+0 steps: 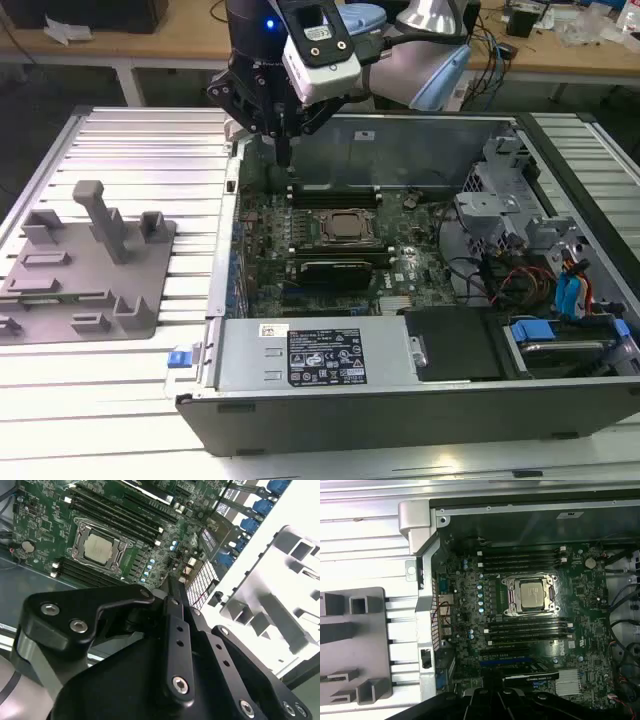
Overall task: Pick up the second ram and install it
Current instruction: 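Reach for the second ram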
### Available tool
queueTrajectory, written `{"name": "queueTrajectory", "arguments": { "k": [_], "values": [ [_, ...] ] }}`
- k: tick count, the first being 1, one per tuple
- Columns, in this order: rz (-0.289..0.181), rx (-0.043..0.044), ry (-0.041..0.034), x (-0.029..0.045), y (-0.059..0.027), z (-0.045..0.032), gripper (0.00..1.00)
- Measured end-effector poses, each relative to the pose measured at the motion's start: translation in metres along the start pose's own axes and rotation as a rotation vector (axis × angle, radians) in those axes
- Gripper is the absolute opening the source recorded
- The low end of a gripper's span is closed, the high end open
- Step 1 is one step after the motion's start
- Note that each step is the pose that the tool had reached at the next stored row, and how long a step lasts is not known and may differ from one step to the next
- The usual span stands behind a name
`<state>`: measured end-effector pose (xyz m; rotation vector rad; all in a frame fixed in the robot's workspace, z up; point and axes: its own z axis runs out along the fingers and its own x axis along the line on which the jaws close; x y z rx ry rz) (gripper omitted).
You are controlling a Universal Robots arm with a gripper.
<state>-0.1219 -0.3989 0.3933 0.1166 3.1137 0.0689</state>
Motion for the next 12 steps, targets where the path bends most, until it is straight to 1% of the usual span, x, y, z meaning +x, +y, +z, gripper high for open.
{"name": "queueTrajectory", "arguments": {
  "k": [6, 12],
  "values": [
    [0.0, 0.0, 0.0, 0.0, 0.0, 0.0, 0.08],
    [0.0, 0.0, 0.0, 0.0022, -0.0001, -0.0001, 0.08]
  ]
}}
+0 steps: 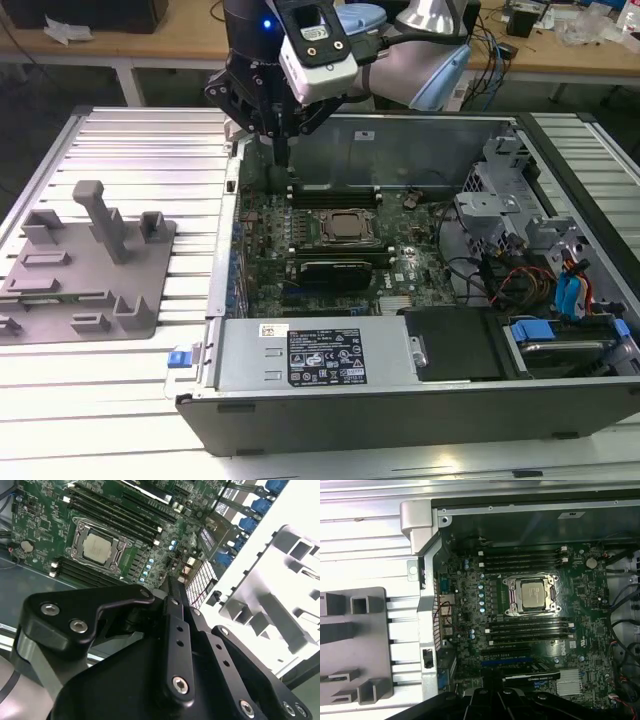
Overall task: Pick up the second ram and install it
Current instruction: 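Reach for the second ram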
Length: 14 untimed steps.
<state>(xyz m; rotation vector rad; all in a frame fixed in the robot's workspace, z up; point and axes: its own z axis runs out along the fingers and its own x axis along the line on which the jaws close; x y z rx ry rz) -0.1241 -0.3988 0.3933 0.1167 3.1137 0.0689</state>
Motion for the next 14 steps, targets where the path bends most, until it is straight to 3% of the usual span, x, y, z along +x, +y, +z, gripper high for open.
{"name": "queueTrajectory", "arguments": {
  "k": [14],
  "values": [
    [0.0, 0.0, 0.0, 0.0091, -0.0007, -0.0002, 0.08]
  ]
}}
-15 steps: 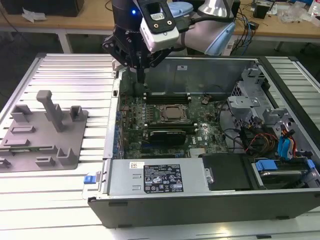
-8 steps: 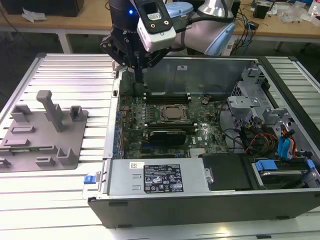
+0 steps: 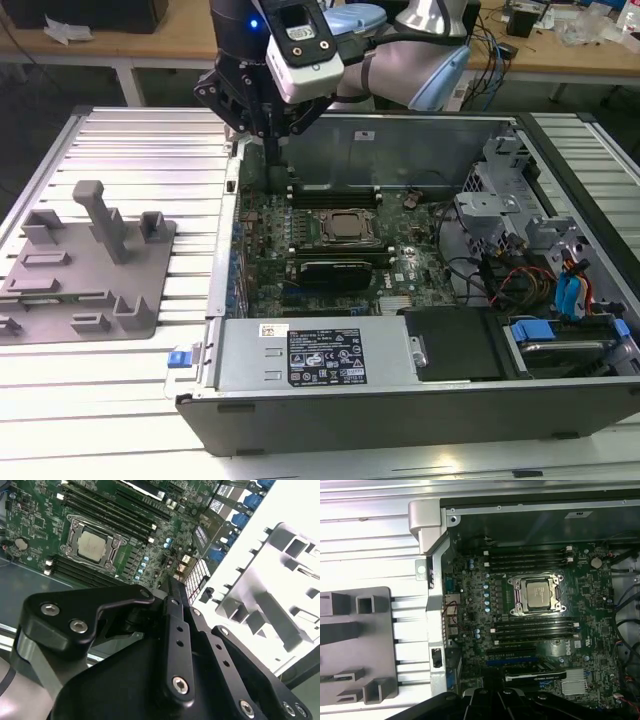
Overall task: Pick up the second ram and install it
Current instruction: 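Reach for the second ram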
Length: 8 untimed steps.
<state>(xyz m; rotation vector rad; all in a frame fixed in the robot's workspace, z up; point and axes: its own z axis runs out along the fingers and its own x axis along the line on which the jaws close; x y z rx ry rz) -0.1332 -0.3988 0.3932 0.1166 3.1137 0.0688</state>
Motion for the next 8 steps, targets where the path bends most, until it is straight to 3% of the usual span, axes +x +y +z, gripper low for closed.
{"name": "queueTrajectory", "arguments": {
  "k": [8],
  "values": [
    [0.0, 0.0, 0.0, 0.006, -0.0005, 0.0002, 0.08]
  ]
}}
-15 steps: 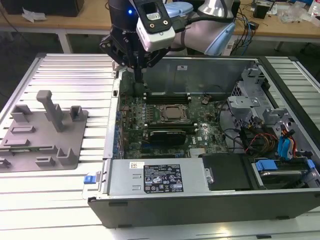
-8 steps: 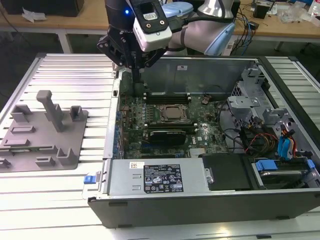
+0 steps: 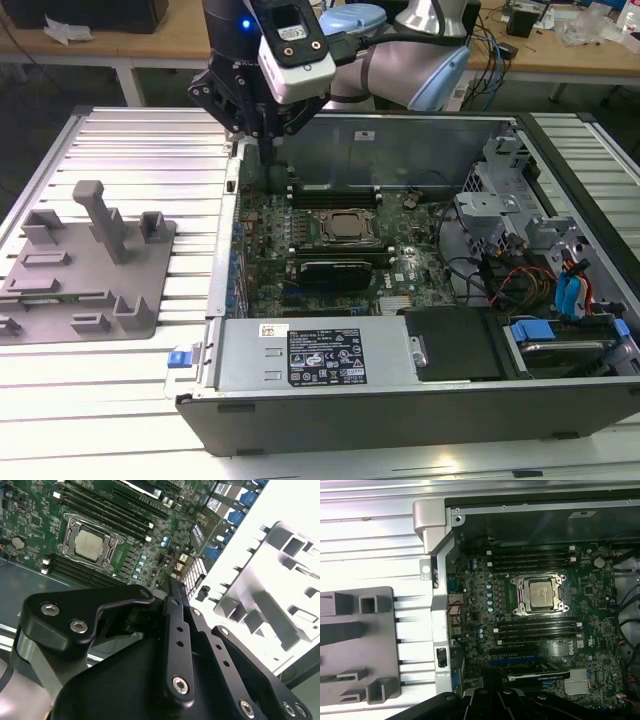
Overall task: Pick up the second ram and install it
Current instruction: 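Reach for the second ram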
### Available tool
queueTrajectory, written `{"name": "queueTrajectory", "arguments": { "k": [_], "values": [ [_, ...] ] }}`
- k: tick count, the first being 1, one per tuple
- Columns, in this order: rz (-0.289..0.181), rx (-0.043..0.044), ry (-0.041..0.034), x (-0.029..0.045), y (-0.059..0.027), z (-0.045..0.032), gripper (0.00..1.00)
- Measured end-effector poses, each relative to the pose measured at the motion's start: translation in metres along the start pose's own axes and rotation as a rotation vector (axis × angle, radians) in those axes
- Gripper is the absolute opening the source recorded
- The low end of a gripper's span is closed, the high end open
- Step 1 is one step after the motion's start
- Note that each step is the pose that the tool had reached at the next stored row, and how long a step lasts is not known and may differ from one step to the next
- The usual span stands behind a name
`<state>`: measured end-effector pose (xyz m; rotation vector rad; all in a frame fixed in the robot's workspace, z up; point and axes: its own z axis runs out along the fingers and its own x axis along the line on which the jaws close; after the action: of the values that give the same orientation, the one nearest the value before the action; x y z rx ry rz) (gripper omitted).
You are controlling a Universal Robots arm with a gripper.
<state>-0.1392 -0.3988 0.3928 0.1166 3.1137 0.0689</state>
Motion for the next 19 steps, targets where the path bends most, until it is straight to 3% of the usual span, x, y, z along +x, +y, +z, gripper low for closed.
{"name": "queueTrajectory", "arguments": {
  "k": [8, 19],
  "values": [
    [0.0, 0.0, 0.0, 0.0096, -0.0007, 0.0, 0.08],
    [0.0, 0.0, 0.0, 0.0164, -0.0012, -0.0001, 0.08]
  ]
}}
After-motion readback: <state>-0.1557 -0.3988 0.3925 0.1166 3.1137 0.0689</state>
